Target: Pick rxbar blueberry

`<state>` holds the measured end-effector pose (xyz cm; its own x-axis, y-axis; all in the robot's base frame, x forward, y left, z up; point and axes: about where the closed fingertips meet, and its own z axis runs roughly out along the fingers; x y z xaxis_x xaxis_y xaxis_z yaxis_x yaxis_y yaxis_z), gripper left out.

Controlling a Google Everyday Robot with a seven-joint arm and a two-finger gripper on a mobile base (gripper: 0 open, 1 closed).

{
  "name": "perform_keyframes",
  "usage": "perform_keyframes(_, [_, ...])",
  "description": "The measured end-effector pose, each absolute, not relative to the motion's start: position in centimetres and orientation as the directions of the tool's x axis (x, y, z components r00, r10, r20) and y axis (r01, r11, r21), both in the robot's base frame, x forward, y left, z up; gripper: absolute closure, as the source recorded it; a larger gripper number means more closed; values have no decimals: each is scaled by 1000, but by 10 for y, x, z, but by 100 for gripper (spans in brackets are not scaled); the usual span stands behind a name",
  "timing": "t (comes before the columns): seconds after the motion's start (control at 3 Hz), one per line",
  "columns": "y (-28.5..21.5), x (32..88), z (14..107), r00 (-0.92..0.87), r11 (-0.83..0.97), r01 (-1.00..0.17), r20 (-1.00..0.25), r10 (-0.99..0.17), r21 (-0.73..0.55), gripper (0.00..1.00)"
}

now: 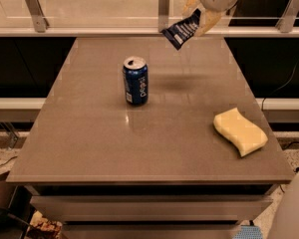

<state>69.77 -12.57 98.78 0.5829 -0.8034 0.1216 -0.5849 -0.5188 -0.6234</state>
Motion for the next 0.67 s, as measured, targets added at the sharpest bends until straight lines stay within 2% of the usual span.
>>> perform_keyframes(0.33, [-119,688,1023,545,-518,-562,183,-818,-644,100])
perform_keyframes(0.67, [-119,688,1023,545,-518,-562,183,-818,-644,100])
